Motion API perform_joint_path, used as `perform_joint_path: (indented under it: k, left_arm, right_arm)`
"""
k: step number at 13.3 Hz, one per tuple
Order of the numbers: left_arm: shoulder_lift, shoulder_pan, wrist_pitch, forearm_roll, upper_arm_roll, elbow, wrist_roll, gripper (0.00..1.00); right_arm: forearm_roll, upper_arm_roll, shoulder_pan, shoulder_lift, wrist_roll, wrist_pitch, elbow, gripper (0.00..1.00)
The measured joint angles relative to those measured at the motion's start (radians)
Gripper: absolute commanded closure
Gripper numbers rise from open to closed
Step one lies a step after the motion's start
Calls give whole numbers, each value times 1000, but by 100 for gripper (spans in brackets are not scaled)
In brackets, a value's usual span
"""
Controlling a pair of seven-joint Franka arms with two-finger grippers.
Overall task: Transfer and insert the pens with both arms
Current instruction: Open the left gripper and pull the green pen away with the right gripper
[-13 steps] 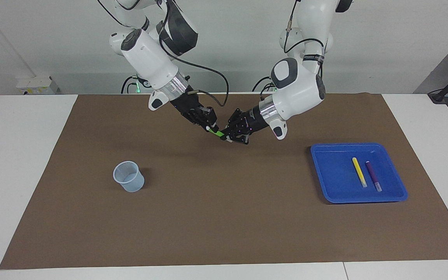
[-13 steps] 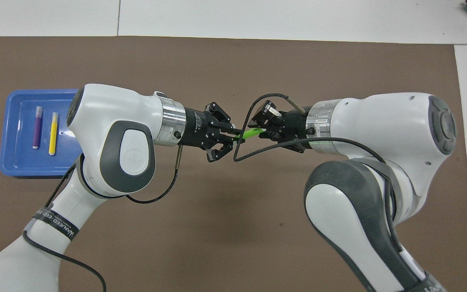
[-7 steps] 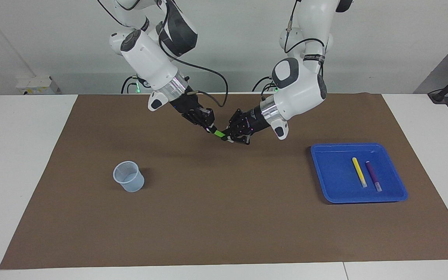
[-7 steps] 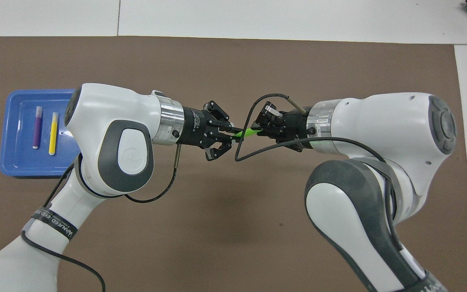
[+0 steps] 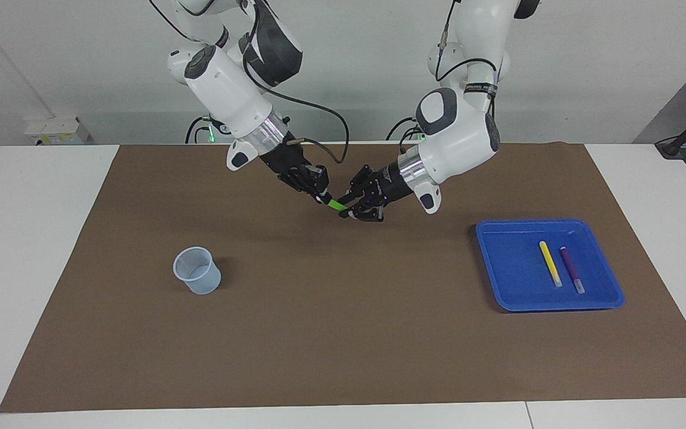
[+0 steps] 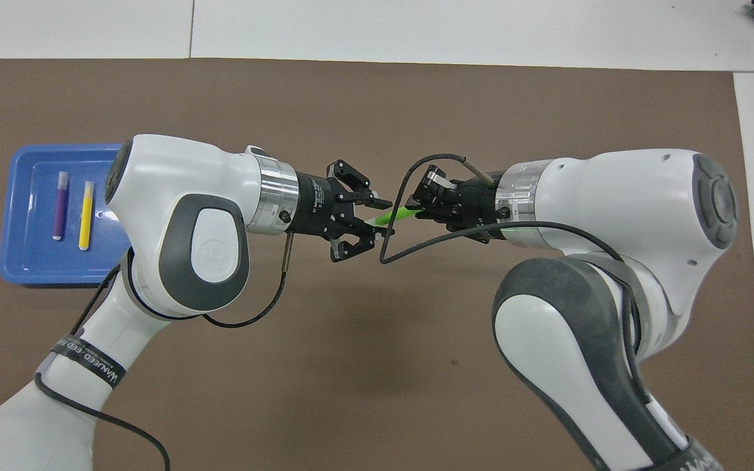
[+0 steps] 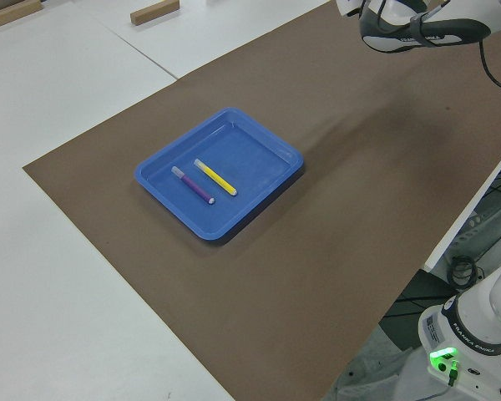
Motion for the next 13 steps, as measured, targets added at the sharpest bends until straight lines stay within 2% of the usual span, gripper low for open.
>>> perform_joint_path:
  k: [5,7,11,13]
  left_arm:
    - [-11,0,0,0,2,1,0,0]
    - [-22,0,-3,14,6,-2,0,0]
    - [-36,0,-34,236,8,-8,2,0]
    - [-37,-2,-52,294,5,-9,9,0]
  right_arm:
    - [-1,-4,-61,0,-222,-6,2,100]
    - [-40,-6,-91,0,-338,-32,9,100]
    - [-289,-8,-135,0,-530,-137,57,100]
    - [-382,-9,-158,-1,-648,-192,85,100]
